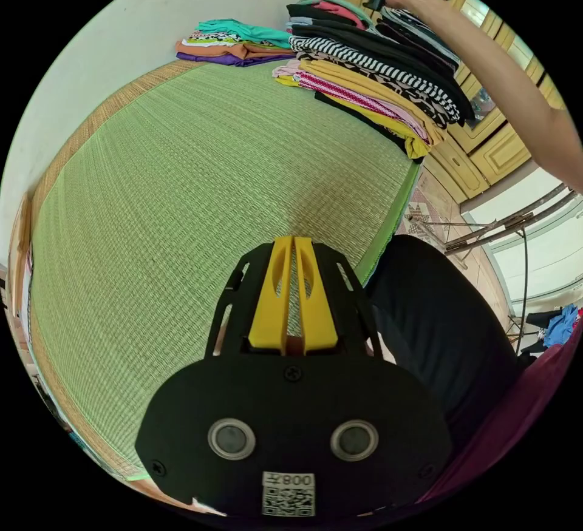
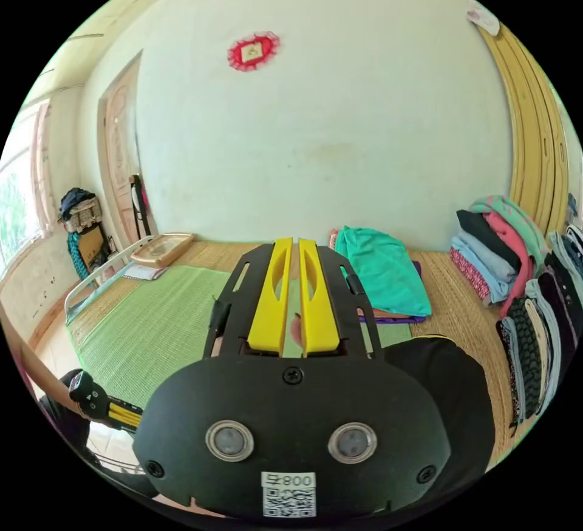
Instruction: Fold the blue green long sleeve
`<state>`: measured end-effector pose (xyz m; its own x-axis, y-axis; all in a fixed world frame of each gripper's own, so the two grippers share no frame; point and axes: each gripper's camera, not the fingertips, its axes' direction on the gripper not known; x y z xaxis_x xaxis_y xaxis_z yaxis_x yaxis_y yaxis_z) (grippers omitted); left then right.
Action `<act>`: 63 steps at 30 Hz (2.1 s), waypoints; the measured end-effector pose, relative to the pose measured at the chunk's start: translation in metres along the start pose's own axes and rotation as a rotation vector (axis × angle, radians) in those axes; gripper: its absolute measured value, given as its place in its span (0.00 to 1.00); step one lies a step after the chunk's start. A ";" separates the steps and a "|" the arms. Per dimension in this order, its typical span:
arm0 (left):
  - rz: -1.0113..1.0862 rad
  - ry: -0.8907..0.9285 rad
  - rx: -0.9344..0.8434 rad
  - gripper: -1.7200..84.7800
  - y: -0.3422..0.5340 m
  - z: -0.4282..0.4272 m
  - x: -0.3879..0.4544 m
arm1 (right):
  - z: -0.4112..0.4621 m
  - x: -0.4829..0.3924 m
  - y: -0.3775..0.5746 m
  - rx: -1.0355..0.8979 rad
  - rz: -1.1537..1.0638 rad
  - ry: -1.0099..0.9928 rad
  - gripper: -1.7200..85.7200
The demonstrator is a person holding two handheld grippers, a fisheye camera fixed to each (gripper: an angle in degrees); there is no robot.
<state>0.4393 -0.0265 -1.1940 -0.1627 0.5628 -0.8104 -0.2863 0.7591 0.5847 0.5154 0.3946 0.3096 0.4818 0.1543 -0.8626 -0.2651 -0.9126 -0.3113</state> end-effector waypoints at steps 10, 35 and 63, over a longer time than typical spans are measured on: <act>0.011 0.092 0.095 0.03 0.060 -0.033 -0.041 | 0.236 0.102 -0.051 -0.275 0.202 0.136 0.12; -0.035 0.177 0.187 0.03 0.142 -0.111 -0.153 | 0.328 0.184 -0.070 -0.209 0.488 0.062 0.03; -0.653 0.576 0.473 0.05 0.333 -0.339 -0.391 | 0.000 -0.028 0.109 -0.366 0.533 -0.912 0.03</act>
<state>0.0878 -0.1050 -0.6954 -0.5772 -0.1626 -0.8002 -0.0970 0.9867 -0.1305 0.4729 0.2914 0.2996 -0.4526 -0.2072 -0.8673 0.0794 -0.9781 0.1922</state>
